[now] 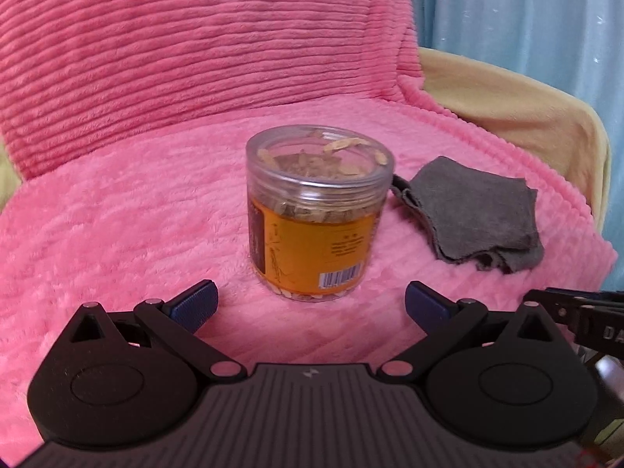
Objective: Clean container
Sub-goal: 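Grasp the clear seed jar with the left gripper while the right gripper grasps the grey cloth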
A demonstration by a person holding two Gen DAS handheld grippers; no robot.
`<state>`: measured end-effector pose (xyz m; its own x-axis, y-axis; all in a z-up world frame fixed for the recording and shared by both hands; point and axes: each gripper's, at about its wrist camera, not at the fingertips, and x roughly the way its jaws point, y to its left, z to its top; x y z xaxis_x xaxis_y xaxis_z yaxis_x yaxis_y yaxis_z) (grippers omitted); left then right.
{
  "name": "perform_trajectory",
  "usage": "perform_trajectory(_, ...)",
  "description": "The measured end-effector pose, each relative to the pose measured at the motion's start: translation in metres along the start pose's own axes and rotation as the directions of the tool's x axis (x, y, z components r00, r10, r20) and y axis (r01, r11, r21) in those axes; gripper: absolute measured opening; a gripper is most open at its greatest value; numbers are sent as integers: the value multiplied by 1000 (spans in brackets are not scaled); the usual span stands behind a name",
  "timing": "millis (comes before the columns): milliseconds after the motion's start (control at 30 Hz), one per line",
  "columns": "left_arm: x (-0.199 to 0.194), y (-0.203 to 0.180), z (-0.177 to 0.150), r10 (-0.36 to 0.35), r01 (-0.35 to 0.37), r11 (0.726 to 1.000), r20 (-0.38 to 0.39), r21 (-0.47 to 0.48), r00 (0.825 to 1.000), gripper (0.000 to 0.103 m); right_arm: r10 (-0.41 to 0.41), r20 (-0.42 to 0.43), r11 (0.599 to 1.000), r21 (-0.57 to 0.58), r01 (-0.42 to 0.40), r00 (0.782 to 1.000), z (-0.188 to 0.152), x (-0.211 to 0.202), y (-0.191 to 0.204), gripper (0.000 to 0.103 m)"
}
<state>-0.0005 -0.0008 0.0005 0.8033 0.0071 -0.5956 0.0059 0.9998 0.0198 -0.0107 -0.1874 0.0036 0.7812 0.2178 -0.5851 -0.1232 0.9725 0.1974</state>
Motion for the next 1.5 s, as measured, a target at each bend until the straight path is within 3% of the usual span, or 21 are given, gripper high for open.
perform_trajectory(200,-7,-7,1,-27,23,999,70,46,997,103,17,44,998,-59,-15,999,1,0,-4,15)
perform_trajectory(333,-2,8,8,-58,51,995,87,80,995,103,34,70,990,-139,-24,997,7,7,5,15)
perform_trajectory(500,2,18,12,-80,69,990,90,121,993,103,60,123,952,-306,-20,991,23,24,34,15)
perform_trajectory(633,9,21,15,-76,60,984,93,165,993,103,84,79,924,-380,-47,993,31,47,46,14)
perform_trajectory(767,14,30,14,-105,93,983,69,158,992,103,89,102,904,-426,-37,991,33,50,54,14)
perform_trajectory(900,14,27,12,-112,98,977,66,190,991,103,79,10,889,-454,-66,997,33,70,54,14)
perform_trajectory(1100,17,17,9,-126,105,961,65,257,990,102,-7,-11,827,-562,0,1000,24,91,56,13)
perform_trajectory(1400,23,14,14,-139,111,953,84,281,987,102,-17,-29,865,-501,0,999,35,100,40,14)
perform_trajectory(1500,23,16,16,-154,124,955,95,270,983,102,13,-50,906,-421,-33,999,41,101,31,8)
